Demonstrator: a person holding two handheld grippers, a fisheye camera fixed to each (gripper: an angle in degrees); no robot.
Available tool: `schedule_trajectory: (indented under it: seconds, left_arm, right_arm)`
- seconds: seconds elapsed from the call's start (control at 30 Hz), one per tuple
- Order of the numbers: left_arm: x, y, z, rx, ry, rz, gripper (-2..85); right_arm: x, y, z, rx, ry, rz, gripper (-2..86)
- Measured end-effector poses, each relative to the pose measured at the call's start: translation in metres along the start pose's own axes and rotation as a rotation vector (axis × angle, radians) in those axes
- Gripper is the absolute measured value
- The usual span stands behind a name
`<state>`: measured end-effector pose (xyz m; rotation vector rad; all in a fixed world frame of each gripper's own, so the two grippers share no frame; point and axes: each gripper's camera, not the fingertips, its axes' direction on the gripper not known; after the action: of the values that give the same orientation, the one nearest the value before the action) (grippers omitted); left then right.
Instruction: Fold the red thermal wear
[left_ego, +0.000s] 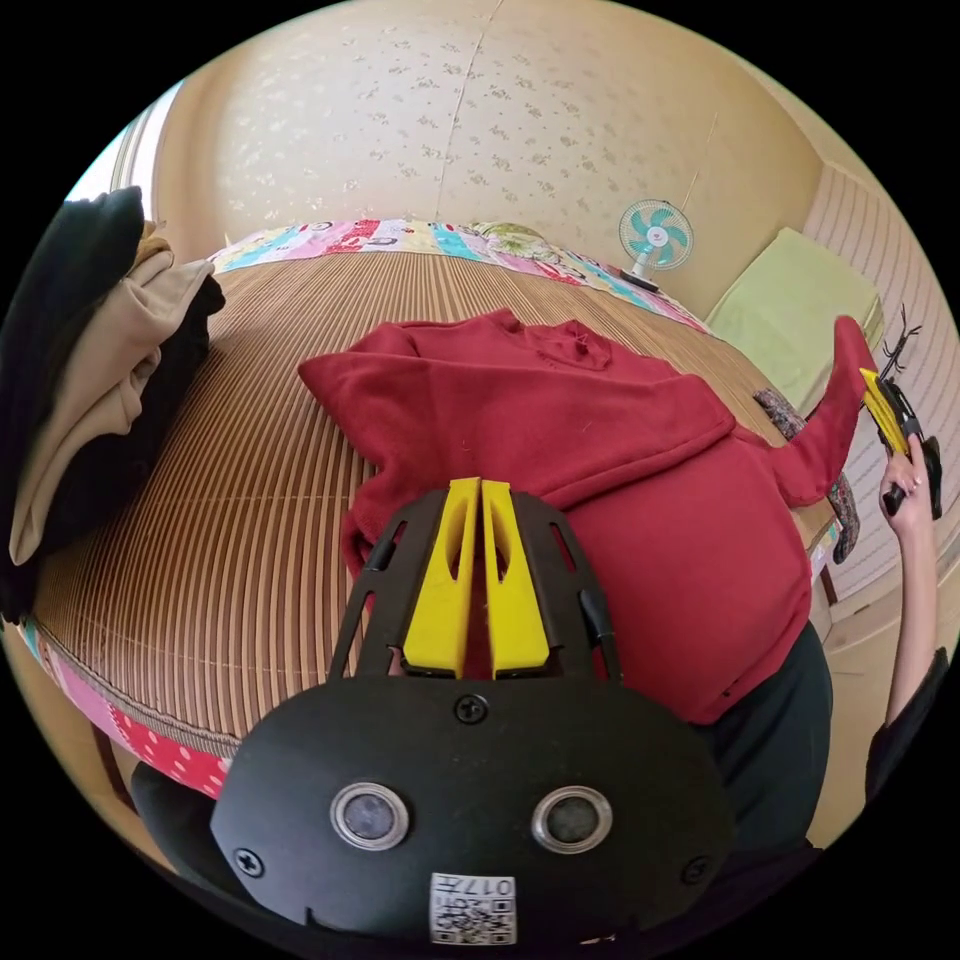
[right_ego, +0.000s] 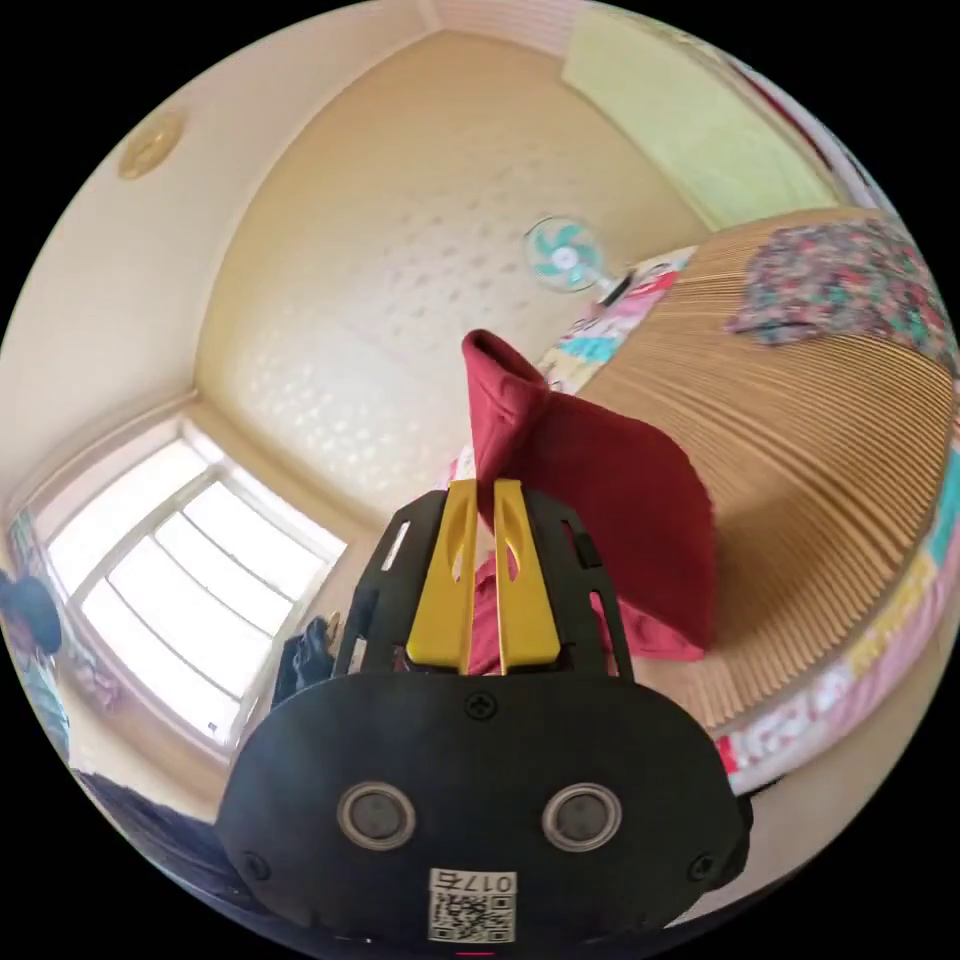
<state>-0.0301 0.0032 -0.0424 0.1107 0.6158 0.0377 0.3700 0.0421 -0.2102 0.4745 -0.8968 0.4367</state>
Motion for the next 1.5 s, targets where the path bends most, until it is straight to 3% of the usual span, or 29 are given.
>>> schedule_trajectory:
  seconds: [0.17,0.27,0.37,0.5,0.63,0.77,1.1,1.27,1.5]
  left_arm:
    - [0.008,-0.005,-0.003,0.004,-0.032,0.009,-1.0]
    - [0.006,-0.006,-0.008,0.008,-0.011,-0.017,-0.9]
    - [-0.011,0.007,-0.023,0.034,0.115,-0.119,-0.9]
    - [-0.024,0.039,-0.045,0.040,0.161,-0.222,-0.9]
    - [-0.001,0.053,-0.065,0.084,0.095,-0.152,-1.0]
    - [0.030,0.003,-0.038,-0.106,-0.065,-0.048,-1.0]
    - [0.027,-0.141,0.048,-0.287,-0.057,0.097,-1.0]
    - [0.028,-0.207,0.095,-0.226,-0.202,0.089,-1.0]
    - [0.017,-0.244,0.119,-0.187,-0.241,0.019,-1.0]
  right_arm:
    - [-0.161,0.118,0.250,-0.553,-0.206,-0.312,2.9]
    - [-0.170,0.195,0.329,-0.755,-0.125,-0.341,2.6]
    - [-0.155,0.237,0.345,-0.876,-0.172,-0.301,4.0]
    - [-0.150,0.258,0.296,-0.847,-0.066,-0.399,5.8]
    - [-0.136,0.277,0.227,-0.711,0.424,-0.495,4.3]
    - [-0.116,0.291,0.210,-0.601,0.758,-0.504,2.0]
    - [-0.084,0.219,0.327,-0.822,0.650,-0.246,0.4]
    - [-0.084,0.211,0.391,-0.715,0.708,-0.450,0.4]
    - [-0.067,0.186,0.425,-0.643,0.708,-0.355,0.5]
